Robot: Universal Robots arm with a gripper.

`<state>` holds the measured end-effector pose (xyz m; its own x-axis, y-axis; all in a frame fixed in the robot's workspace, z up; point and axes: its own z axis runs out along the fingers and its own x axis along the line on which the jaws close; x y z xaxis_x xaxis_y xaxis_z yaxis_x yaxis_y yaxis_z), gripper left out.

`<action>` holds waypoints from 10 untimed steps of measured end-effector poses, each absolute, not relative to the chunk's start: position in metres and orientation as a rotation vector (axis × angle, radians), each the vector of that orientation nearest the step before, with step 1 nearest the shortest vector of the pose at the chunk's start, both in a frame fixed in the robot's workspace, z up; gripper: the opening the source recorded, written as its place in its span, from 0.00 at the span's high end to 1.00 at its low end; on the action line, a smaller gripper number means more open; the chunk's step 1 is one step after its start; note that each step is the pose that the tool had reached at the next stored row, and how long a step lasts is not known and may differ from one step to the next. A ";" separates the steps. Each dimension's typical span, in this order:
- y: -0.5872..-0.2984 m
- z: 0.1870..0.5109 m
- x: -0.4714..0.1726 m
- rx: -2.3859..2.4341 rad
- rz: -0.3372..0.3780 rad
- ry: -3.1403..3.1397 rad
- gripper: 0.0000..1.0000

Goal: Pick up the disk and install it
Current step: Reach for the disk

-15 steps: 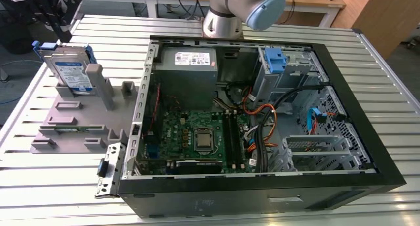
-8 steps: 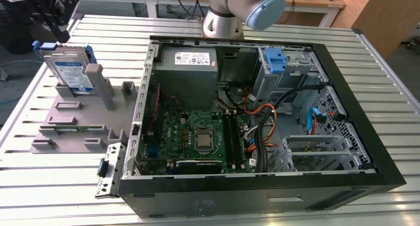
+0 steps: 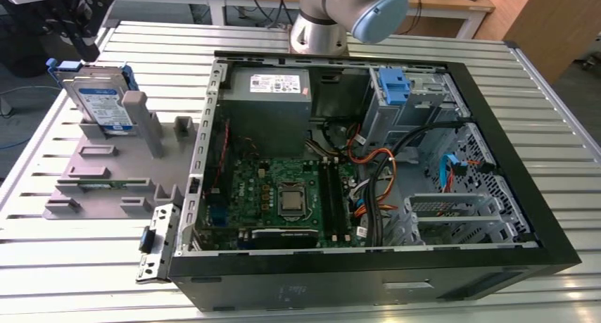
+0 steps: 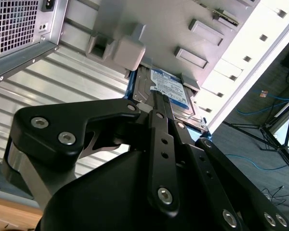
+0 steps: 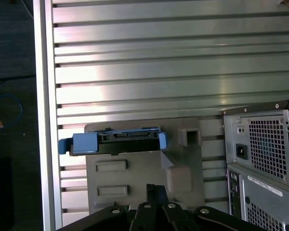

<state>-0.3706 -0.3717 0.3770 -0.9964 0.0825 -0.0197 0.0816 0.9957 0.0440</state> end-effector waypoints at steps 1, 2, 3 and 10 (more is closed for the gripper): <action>-0.372 0.377 -0.371 0.128 0.067 3.117 0.89; -0.372 0.377 -0.371 0.128 0.067 3.117 0.89; -0.372 0.377 -0.371 0.128 0.067 3.117 0.89; -0.372 0.376 -0.372 0.128 0.067 3.117 0.89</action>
<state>-0.3720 -0.3716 0.3760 -0.9964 0.0826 -0.0198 0.0817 0.9957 0.0441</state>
